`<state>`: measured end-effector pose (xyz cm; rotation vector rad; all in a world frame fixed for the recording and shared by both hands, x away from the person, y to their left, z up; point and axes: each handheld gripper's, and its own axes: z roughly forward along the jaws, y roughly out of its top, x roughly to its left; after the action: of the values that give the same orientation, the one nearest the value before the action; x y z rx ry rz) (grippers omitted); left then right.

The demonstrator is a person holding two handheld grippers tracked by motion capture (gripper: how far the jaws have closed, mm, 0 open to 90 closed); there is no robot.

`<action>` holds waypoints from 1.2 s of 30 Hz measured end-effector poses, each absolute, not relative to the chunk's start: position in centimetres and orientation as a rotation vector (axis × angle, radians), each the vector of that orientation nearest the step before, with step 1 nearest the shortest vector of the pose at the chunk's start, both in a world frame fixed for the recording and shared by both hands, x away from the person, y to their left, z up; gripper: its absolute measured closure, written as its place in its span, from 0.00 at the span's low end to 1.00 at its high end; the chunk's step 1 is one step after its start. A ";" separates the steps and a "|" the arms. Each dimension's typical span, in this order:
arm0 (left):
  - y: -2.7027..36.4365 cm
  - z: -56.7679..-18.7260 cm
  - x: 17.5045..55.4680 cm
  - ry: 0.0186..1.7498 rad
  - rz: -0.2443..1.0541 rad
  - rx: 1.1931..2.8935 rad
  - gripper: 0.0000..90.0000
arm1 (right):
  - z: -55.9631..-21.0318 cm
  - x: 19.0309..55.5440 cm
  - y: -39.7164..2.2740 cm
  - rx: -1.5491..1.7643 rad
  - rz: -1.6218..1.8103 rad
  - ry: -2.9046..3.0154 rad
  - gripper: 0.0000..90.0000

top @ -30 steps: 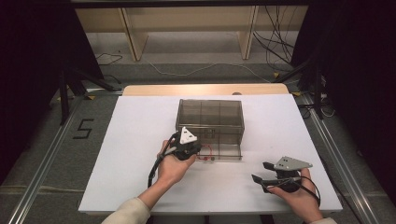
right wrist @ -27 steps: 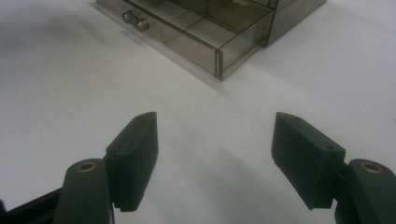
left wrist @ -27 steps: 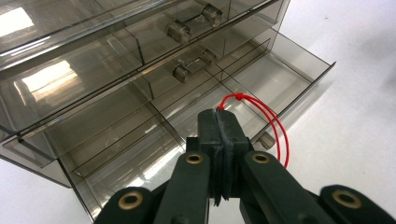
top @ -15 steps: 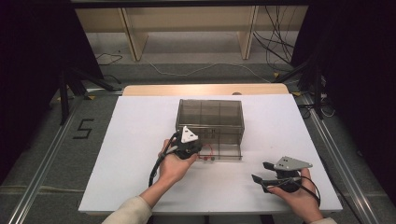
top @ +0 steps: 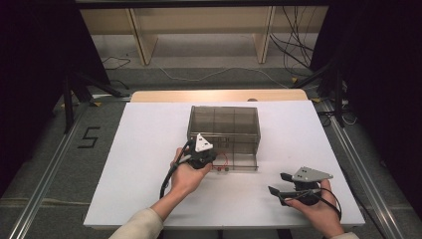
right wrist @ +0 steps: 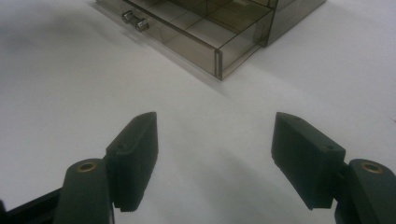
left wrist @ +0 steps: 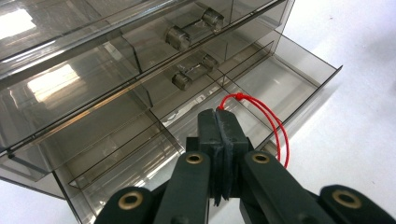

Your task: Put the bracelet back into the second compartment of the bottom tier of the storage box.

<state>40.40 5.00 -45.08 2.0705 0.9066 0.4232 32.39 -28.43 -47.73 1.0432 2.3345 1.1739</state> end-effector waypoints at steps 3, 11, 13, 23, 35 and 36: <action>4.9 -45.1 40.4 0.907 0.424 2.071 1.00 | -47.7 32.4 -28.4 1.044 1.168 2.336 0.36; 4.7 -45.2 40.5 0.906 0.426 2.072 1.00 | -47.7 32.4 -28.4 1.045 1.168 2.335 0.36; 4.6 -45.2 40.5 0.904 0.427 2.075 1.00 | -47.7 32.4 -28.5 1.039 1.169 2.334 0.36; 4.4 -45.2 40.7 0.904 0.431 2.076 1.00 | -47.7 32.4 -28.5 1.039 1.170 2.333 0.36; 4.1 -45.4 41.0 0.899 0.441 2.089 1.00 | -47.8 32.4 -28.4 1.037 1.183 2.329 0.36; 4.1 -45.4 41.0 0.900 0.442 2.089 1.00 | -47.8 32.4 -28.5 1.038 1.183 2.329 0.36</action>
<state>40.98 4.06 -45.44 2.0886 0.9000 0.4415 32.44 -28.45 -47.77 1.0376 2.3286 1.1828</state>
